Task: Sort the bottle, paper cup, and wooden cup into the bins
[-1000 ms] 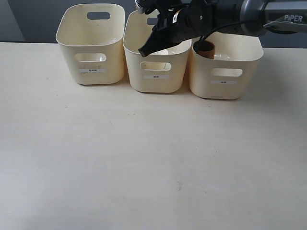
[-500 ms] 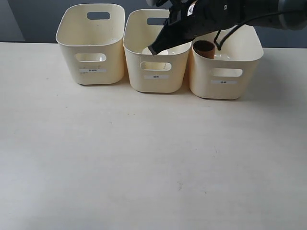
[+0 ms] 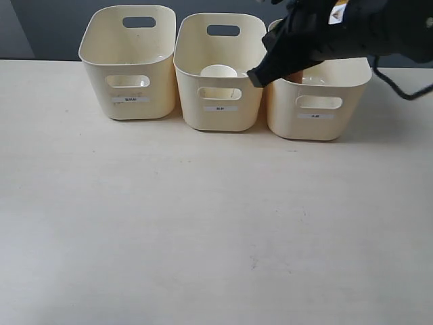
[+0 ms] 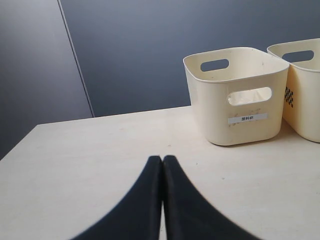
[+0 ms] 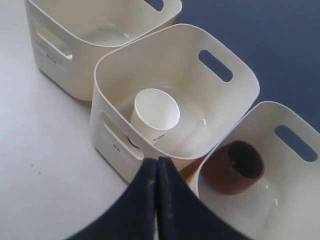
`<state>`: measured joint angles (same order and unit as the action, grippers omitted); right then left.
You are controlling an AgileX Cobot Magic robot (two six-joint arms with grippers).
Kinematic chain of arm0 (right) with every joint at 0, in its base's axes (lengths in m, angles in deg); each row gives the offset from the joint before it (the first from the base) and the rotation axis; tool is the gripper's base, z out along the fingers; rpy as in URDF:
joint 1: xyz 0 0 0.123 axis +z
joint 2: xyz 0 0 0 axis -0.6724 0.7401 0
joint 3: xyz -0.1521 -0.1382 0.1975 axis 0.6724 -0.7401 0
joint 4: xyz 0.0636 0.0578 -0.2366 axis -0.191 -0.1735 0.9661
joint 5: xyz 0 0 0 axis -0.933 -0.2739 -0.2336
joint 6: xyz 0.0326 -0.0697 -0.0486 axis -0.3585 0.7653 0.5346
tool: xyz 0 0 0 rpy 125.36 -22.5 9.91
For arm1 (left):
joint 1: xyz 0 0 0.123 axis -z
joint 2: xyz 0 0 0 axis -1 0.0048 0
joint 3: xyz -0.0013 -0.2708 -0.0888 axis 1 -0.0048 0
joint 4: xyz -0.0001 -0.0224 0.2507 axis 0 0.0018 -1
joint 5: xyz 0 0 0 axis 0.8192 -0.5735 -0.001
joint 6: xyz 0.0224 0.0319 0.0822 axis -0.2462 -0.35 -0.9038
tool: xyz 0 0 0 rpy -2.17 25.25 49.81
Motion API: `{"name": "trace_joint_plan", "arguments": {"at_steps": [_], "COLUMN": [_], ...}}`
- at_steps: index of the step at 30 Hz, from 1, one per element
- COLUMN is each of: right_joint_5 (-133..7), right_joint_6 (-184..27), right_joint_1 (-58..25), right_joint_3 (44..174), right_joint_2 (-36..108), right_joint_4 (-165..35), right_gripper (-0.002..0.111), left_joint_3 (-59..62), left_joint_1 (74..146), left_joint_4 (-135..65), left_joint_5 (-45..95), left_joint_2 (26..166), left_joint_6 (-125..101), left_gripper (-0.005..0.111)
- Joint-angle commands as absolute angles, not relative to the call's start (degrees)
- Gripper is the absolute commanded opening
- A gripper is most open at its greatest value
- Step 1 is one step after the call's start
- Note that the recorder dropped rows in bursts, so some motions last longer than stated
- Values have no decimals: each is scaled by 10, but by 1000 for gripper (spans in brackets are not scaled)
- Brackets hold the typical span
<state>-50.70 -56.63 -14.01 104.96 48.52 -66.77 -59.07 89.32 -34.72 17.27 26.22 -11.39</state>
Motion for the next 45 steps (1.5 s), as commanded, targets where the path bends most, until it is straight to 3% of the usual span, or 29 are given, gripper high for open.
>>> {"name": "trace_joint_plan", "arguments": {"at_steps": [1,19,34,45], "right_joint_5": [-516,-490,-395,-423], "right_joint_6": [-568,-570,-600,-613], "right_joint_1": [-143,-143,-143,-313], "right_joint_3": [998,869,833,750], "right_joint_2": [402,126,-9,-162], "right_joint_4": [-666,-698,-742,-775], "right_gripper": [-1,-1,-1,-1], "left_joint_3": [-592,-592,-592,-592], "left_joint_1": [893,893,893,893], "left_joint_4": [-347,-347,-347,-347], "left_joint_5": [177,177,177,177], "left_joint_2": [259,259,259,259], "left_joint_6": [-113,-113,-113,-113], "left_gripper": [0,0,0,0]}}
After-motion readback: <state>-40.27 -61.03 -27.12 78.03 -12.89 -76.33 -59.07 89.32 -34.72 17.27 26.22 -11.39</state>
